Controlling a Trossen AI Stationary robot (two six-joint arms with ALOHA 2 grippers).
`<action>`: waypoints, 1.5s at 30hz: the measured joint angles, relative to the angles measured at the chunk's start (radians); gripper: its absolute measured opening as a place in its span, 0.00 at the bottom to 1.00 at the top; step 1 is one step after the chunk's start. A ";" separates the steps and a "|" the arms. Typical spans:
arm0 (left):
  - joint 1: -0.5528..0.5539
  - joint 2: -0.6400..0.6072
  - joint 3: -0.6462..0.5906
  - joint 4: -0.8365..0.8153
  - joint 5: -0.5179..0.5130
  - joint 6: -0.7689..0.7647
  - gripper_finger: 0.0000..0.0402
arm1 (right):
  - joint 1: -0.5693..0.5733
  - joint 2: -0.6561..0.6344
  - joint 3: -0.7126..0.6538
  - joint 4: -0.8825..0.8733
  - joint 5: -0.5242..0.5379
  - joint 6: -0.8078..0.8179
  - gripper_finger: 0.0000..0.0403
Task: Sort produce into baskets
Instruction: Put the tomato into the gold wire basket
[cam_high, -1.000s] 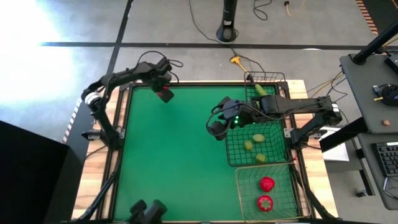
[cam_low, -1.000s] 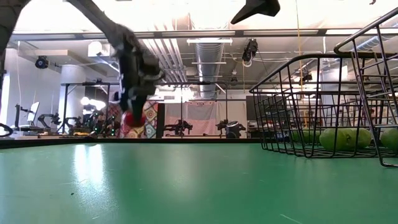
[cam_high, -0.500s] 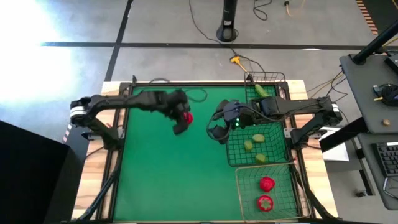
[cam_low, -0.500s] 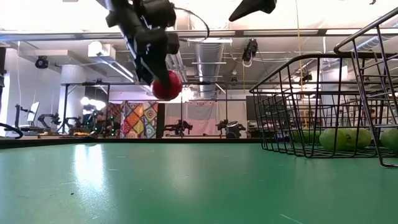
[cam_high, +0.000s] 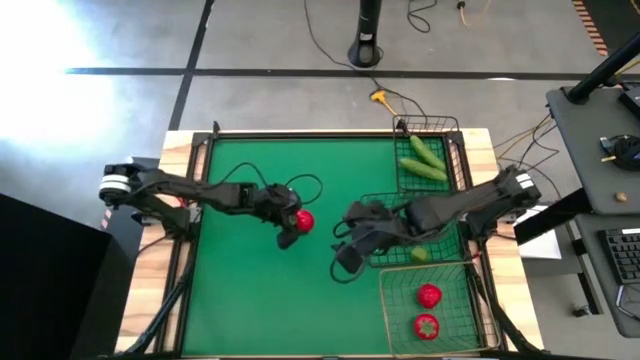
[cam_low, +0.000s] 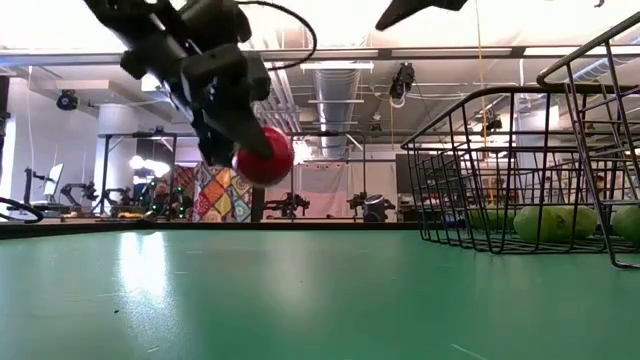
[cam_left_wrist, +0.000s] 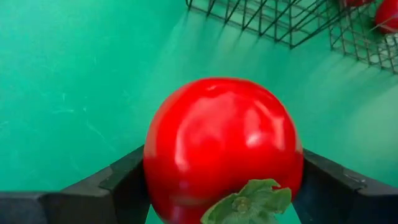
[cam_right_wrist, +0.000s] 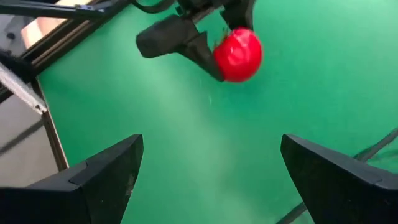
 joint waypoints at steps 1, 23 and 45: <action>-0.001 0.012 -0.005 0.013 0.000 -0.002 0.71 | 0.006 0.011 0.000 -0.003 -0.002 0.041 0.93; -0.004 0.070 -0.004 -0.034 -0.078 0.063 0.91 | -0.020 0.122 -0.004 -0.028 -0.046 -0.115 0.93; -0.022 -0.425 -0.145 -0.390 -0.109 -0.146 0.91 | -0.250 0.326 -0.003 0.290 -0.169 -0.629 0.93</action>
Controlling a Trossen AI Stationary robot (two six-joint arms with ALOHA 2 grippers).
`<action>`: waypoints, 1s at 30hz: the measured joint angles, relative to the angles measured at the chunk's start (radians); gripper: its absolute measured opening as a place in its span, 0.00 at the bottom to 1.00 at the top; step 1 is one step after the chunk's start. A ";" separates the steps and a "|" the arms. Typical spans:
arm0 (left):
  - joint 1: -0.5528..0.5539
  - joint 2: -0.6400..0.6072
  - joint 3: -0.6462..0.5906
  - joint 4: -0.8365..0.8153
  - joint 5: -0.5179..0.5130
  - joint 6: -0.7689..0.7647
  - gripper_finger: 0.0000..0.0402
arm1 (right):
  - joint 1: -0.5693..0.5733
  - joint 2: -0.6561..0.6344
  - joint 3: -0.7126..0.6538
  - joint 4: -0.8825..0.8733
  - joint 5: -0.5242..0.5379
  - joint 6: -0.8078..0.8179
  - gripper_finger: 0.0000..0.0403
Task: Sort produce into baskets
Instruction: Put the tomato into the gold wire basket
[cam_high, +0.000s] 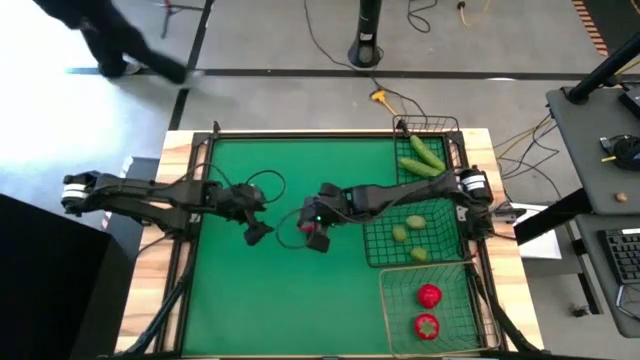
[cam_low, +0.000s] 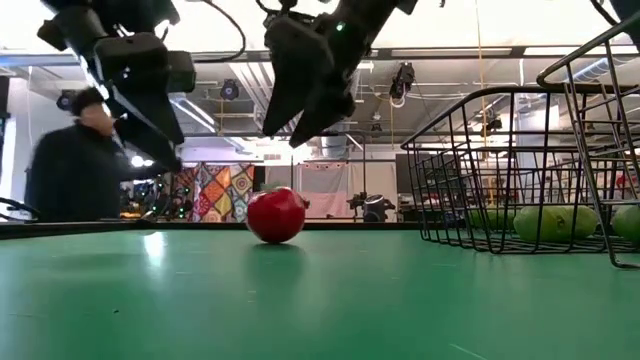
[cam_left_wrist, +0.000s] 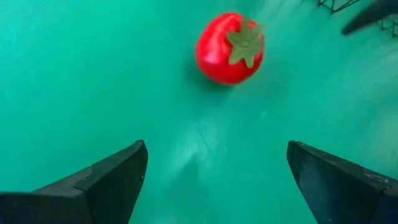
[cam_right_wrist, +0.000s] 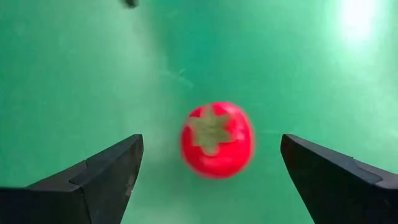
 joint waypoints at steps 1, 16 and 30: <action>-0.005 -0.008 -0.011 0.000 0.000 -0.017 0.91 | -0.008 0.004 0.000 0.008 0.000 -0.012 0.93; -0.031 -0.024 -0.077 0.026 -0.014 -0.123 0.91 | -0.083 0.138 0.011 0.038 -0.111 -0.080 0.95; -0.031 -0.024 -0.077 0.024 -0.023 -0.132 0.91 | -0.096 0.212 0.010 0.021 -0.107 -0.051 0.93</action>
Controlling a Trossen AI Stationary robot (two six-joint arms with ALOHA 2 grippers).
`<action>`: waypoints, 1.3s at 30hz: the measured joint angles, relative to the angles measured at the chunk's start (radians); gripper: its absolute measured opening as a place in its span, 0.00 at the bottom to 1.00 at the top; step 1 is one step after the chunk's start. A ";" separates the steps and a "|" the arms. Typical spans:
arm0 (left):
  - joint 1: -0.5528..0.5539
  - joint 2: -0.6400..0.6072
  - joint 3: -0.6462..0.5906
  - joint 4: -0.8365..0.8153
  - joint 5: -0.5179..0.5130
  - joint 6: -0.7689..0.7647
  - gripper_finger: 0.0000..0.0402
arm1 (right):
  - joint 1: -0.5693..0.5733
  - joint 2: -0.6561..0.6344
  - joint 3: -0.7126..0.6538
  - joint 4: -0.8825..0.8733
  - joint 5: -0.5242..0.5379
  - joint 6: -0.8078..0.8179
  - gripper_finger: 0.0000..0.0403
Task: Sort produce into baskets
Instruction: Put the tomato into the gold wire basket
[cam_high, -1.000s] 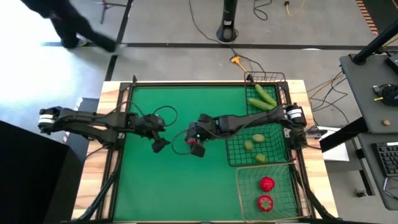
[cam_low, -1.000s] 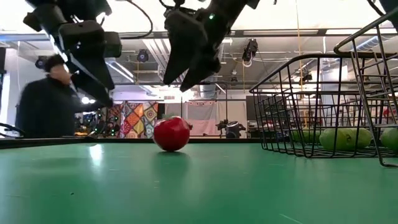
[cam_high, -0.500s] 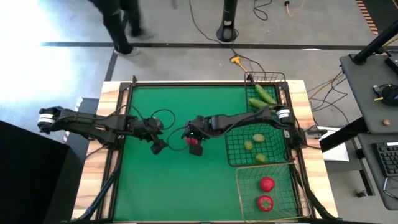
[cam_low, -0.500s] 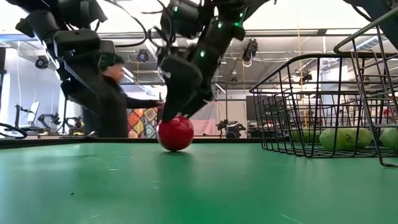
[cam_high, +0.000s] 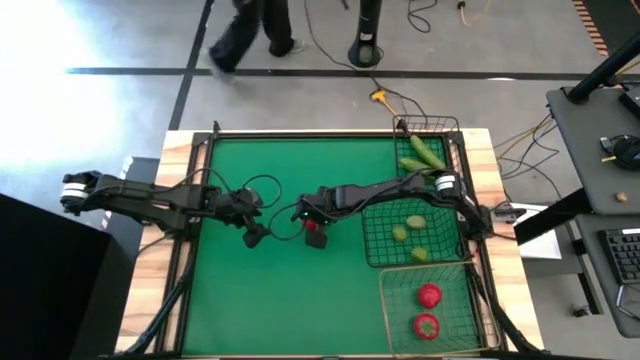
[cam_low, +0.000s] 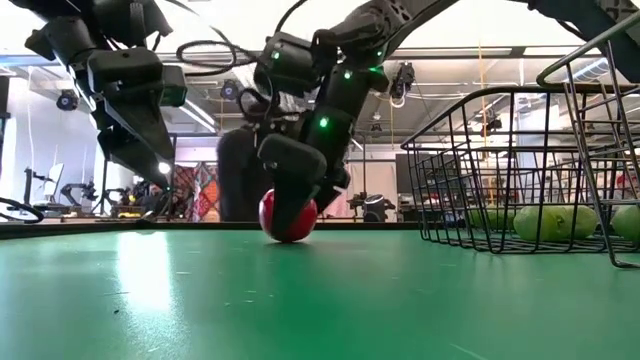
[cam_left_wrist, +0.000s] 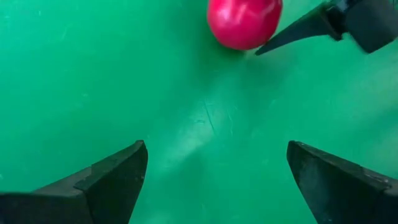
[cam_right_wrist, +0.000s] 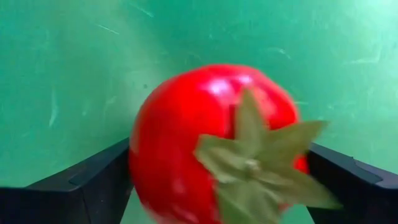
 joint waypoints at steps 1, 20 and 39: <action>0.000 0.000 0.000 0.000 0.000 0.005 0.91 | 0.000 0.006 0.000 0.002 0.000 0.012 0.92; 0.001 -0.168 0.000 -0.011 0.019 0.239 0.91 | 0.159 -0.234 0.339 -0.593 0.017 0.336 0.73; -0.002 -0.291 0.068 0.092 0.169 0.344 0.91 | 0.850 -0.386 0.005 -0.759 -0.089 1.892 0.73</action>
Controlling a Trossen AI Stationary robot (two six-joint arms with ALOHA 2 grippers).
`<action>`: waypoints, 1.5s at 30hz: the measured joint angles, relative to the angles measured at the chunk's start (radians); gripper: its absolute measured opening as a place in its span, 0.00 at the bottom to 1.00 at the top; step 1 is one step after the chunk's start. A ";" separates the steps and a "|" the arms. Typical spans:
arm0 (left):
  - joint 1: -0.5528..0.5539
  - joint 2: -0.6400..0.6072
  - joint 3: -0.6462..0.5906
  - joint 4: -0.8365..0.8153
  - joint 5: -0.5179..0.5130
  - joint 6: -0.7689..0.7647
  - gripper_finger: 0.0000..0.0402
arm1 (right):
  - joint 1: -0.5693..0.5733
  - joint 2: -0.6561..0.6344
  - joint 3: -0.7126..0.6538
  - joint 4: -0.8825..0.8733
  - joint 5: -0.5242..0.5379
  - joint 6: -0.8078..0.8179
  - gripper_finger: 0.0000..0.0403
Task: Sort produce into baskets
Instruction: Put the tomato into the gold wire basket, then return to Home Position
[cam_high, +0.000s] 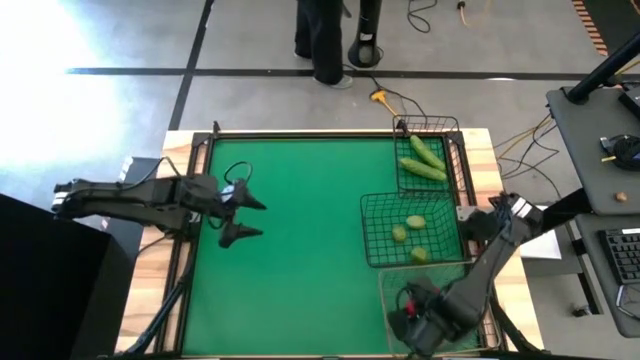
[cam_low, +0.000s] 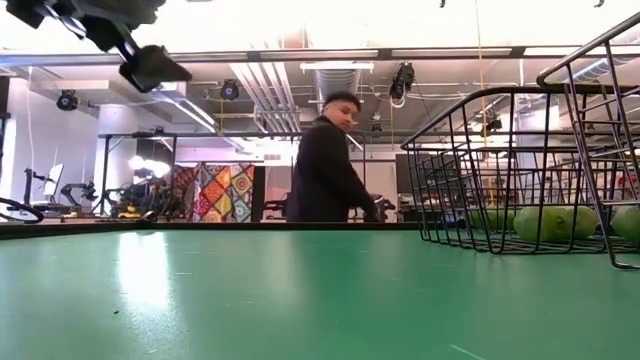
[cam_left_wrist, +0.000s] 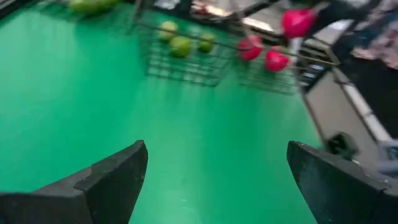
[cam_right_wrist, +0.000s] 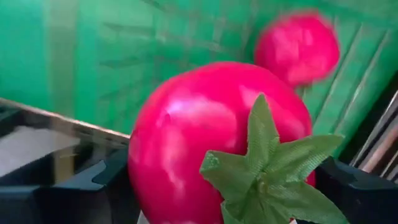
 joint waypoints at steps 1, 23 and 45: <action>-0.003 -0.015 0.002 -0.009 0.019 0.008 0.91 | 0.012 -0.001 -0.038 0.037 -0.023 0.046 0.73; -0.159 -0.380 0.001 -0.157 0.200 0.064 0.91 | -0.059 -0.088 -0.468 0.369 -0.121 0.142 0.90; -0.157 -0.507 -0.004 -0.183 0.107 -0.176 0.91 | -0.141 -0.383 -0.470 0.420 -0.106 0.063 0.91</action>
